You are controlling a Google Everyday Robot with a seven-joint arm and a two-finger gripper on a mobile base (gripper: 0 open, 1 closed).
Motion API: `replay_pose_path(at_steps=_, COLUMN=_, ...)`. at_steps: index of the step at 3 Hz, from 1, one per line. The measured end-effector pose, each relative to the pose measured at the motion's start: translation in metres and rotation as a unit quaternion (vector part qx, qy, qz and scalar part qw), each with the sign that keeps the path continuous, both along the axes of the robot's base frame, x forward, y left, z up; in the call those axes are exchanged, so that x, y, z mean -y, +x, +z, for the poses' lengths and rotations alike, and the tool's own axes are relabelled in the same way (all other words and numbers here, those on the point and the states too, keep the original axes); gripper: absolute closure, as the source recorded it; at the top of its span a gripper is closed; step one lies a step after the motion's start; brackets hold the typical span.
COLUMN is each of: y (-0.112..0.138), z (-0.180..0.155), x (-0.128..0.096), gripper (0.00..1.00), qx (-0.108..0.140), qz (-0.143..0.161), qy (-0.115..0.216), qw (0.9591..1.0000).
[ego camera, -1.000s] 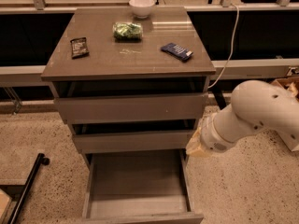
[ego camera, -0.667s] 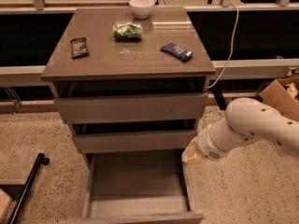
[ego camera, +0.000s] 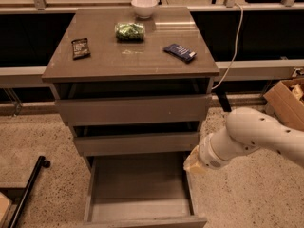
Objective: Close bottom drawer
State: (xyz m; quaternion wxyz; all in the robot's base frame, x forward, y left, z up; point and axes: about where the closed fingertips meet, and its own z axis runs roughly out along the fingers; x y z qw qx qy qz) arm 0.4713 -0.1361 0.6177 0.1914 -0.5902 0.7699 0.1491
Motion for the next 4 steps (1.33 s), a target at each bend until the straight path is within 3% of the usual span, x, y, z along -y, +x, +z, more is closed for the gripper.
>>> replay_pose_path(at_steps=1, y=-0.005, z=-0.025, x=0.003, gripper=1.0, qx=-0.01, qz=-0.008, qy=0.011, qw=0.9999)
replay_pose_path(at_steps=2, y=-0.008, z=-0.077, x=0.009, gripper=1.0, qx=-0.039, qz=-0.015, qy=0.028, qw=0.9987)
replay_pose_path(at_steps=3, y=-0.008, z=-0.078, x=0.009, gripper=1.0, qx=-0.04, qz=-0.015, qy=0.028, qw=0.9987)
replay_pose_path(at_steps=4, y=-0.008, z=-0.099, x=0.003, gripper=1.0, qx=-0.049, qz=-0.016, qy=0.03, qw=0.9982)
